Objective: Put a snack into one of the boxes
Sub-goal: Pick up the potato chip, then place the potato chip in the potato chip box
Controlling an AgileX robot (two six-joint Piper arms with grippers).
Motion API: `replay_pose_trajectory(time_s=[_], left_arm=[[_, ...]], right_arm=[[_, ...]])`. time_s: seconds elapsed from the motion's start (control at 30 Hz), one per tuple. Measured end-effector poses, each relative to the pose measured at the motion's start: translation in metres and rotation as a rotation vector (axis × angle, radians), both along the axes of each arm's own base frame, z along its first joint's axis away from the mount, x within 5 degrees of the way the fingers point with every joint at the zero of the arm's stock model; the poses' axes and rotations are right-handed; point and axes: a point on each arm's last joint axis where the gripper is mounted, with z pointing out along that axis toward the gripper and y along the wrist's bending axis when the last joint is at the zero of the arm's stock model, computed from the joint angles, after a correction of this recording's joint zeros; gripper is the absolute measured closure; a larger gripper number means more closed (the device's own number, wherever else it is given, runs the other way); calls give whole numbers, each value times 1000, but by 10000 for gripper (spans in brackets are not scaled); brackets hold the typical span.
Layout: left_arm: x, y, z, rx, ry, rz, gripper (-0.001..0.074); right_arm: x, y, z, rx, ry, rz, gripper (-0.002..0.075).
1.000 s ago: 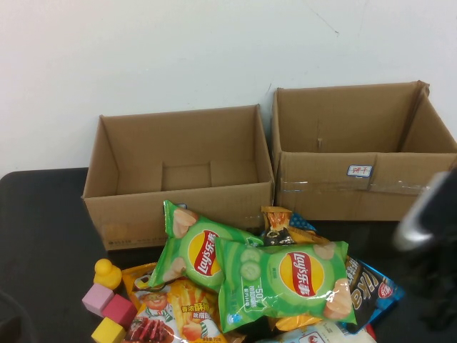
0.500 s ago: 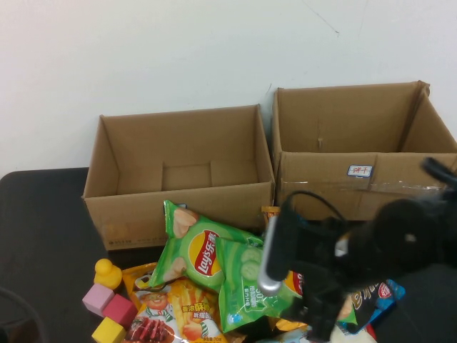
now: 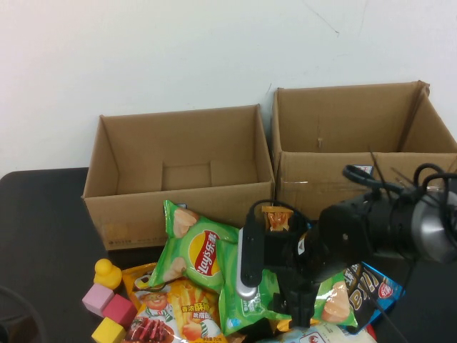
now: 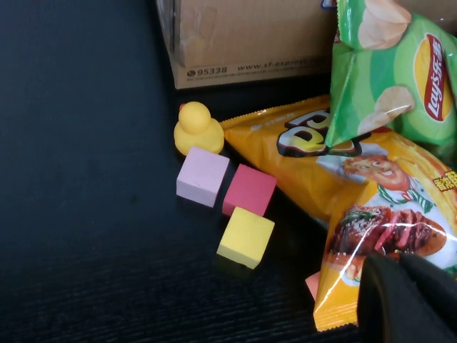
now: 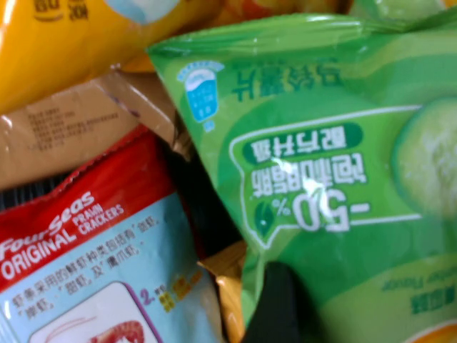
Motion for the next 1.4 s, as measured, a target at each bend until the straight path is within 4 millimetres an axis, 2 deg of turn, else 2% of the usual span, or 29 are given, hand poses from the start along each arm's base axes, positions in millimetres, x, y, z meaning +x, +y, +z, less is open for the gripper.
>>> replay_pose_trajectory(time_s=[0.13, 0.23, 0.5, 0.77, 0.87, 1.0, 1.1, 1.2, 1.3, 1.4], left_arm=[[1, 0, 1, 1, -8, 1, 737], [1, 0, 2, -2, -16, 4, 737], [1, 0, 2, -4, -22, 6, 737], [1, 0, 2, -10, -22, 7, 737], [1, 0, 2, -10, -22, 7, 737], [1, 0, 2, -9, -22, 6, 737], [2, 0, 2, -9, -25, 7, 737], [2, 0, 3, -9, -30, 9, 737], [2, 0, 3, -8, -36, 11, 737], [3, 0, 3, -8, -40, 12, 737]], right_arm=[[1, 1, -7, -11, 10, 3, 184], [2, 1, -7, -10, 9, 3, 253], [3, 2, -7, -8, -2, 5, 592], [6, 6, 5, -21, 18, 28, 594], [8, 7, 27, -34, 10, 59, 594], [17, 12, 79, 20, -111, 81, 594], [28, 20, 121, 140, -287, 65, 596], [44, 32, 156, 356, -504, -13, 602], [61, 41, 175, 606, -653, -171, 602], [79, 47, 168, 772, -720, -312, 602]])
